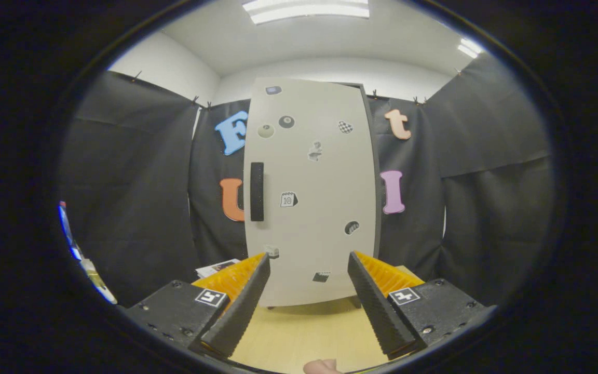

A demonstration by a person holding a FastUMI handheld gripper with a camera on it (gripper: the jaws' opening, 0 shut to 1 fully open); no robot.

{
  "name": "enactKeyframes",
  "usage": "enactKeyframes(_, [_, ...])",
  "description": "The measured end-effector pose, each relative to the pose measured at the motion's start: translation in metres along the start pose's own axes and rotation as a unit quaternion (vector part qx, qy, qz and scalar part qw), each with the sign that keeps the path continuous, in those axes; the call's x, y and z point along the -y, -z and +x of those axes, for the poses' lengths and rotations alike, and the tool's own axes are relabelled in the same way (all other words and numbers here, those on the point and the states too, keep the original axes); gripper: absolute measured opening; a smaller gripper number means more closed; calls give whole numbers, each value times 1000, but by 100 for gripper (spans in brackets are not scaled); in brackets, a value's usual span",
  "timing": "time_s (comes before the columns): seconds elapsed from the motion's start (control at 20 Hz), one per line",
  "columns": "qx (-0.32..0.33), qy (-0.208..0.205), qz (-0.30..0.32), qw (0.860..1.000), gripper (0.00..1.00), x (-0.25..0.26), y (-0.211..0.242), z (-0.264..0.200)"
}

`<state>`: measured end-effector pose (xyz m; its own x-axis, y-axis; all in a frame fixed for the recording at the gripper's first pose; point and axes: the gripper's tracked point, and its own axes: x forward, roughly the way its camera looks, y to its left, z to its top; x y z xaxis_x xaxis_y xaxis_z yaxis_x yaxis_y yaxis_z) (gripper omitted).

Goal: Open the shoe cabinet door, grab the shoes and put them into the shoe cabinet, then close the shoe cabinet door.

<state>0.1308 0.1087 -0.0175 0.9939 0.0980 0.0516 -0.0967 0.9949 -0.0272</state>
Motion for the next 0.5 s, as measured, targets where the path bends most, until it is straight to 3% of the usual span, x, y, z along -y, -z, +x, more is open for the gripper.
enactKeyframes(0.35, [9, 9, 12, 1000, 99, 20, 1, -31])
enactKeyframes(0.5, [10, 14, -10, 1000, 99, 34, 1, -41])
